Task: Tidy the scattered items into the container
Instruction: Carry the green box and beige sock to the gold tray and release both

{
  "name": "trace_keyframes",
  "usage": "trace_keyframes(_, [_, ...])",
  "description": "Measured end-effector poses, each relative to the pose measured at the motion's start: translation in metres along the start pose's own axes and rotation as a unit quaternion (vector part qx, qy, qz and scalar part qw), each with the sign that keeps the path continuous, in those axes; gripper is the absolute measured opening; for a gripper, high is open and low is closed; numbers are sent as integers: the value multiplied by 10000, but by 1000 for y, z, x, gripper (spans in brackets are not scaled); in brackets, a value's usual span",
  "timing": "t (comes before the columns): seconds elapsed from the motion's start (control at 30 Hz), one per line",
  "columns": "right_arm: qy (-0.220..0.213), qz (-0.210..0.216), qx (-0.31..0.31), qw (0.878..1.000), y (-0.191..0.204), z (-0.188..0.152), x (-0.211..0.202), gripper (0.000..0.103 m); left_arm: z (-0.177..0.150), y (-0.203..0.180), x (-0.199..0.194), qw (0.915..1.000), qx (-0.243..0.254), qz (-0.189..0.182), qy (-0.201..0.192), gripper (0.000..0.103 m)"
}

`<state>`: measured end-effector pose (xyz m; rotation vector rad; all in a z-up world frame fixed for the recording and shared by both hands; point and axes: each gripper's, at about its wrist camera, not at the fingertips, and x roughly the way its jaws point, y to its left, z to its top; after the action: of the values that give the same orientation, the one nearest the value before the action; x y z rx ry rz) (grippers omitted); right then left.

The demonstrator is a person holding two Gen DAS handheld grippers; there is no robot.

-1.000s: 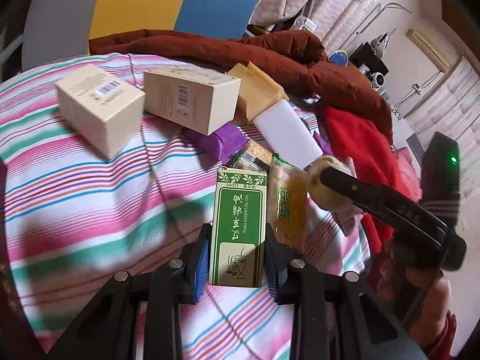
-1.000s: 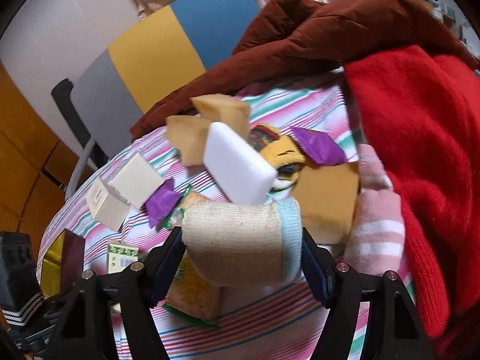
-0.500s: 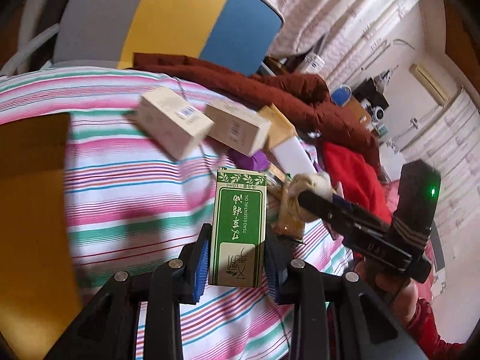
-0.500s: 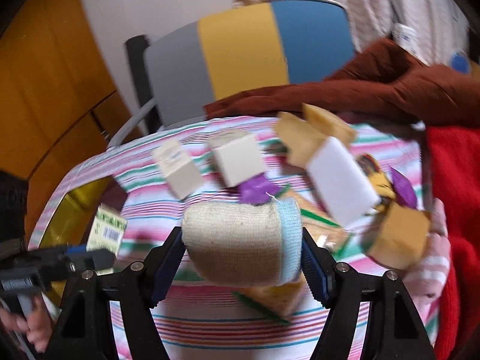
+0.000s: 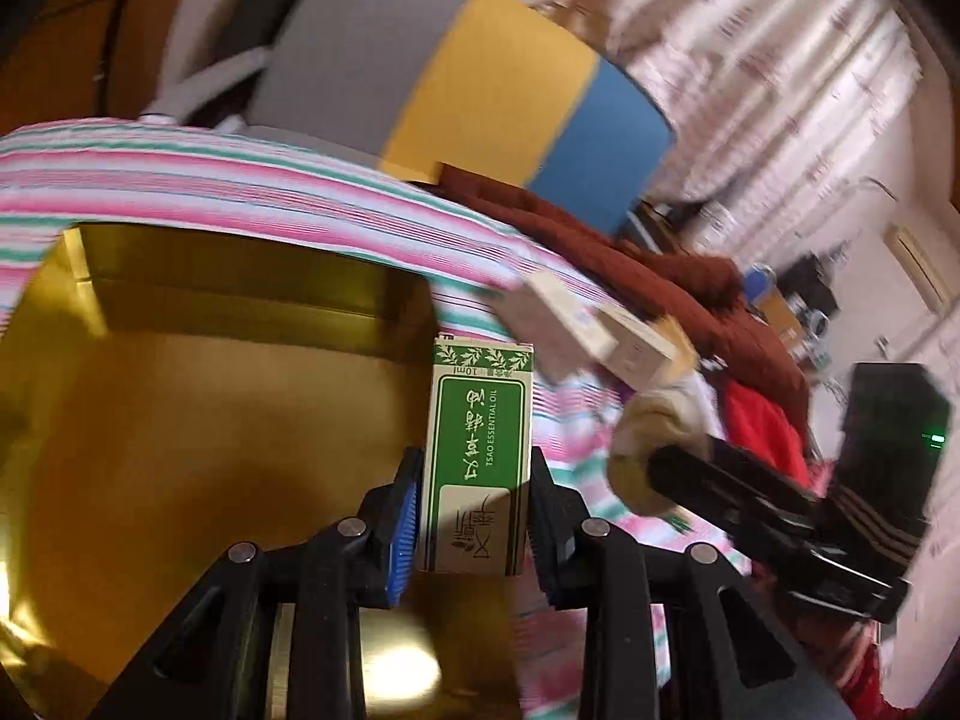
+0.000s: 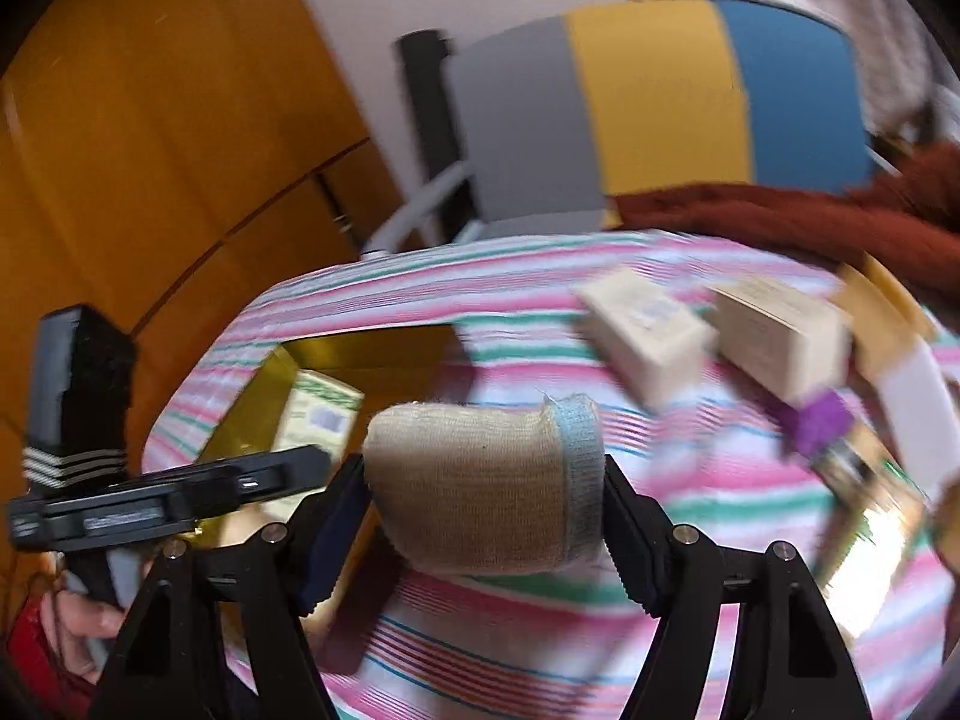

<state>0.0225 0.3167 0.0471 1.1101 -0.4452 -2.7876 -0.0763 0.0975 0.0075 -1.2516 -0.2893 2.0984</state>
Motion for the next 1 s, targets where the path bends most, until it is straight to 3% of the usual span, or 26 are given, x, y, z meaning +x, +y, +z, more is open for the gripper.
trace_keyframes(0.27, [831, 228, -453, 9953, 63, 19, 72, 74, 19, 84, -3, 9958, -530, 742, 94, 31])
trace_keyframes(0.6, [1594, 2, -302, 9867, 84, 32, 156, 74, 51, 141, 13, 9871, -805, 1361, 248, 32])
trace_keyframes(0.7, [1507, 168, 76, 9884, 81, 42, 168, 77, 57, 146, 18, 9863, -952, 1305, 319, 34])
trace_keyframes(0.77, [1399, 404, 338, 9888, 79, 49, 171, 89, 59, 153, 20, 9847, -1211, 1178, 429, 41])
trace_keyframes(0.83, [1238, 473, 448, 9902, 81, 54, 167, 92, 57, 153, 17, 9829, -1331, 1215, 378, 48])
trace_keyframes(1.0, [930, 525, 264, 9939, 88, 57, 145, 92, 58, 150, 5, 9795, -1429, 1414, 103, 53])
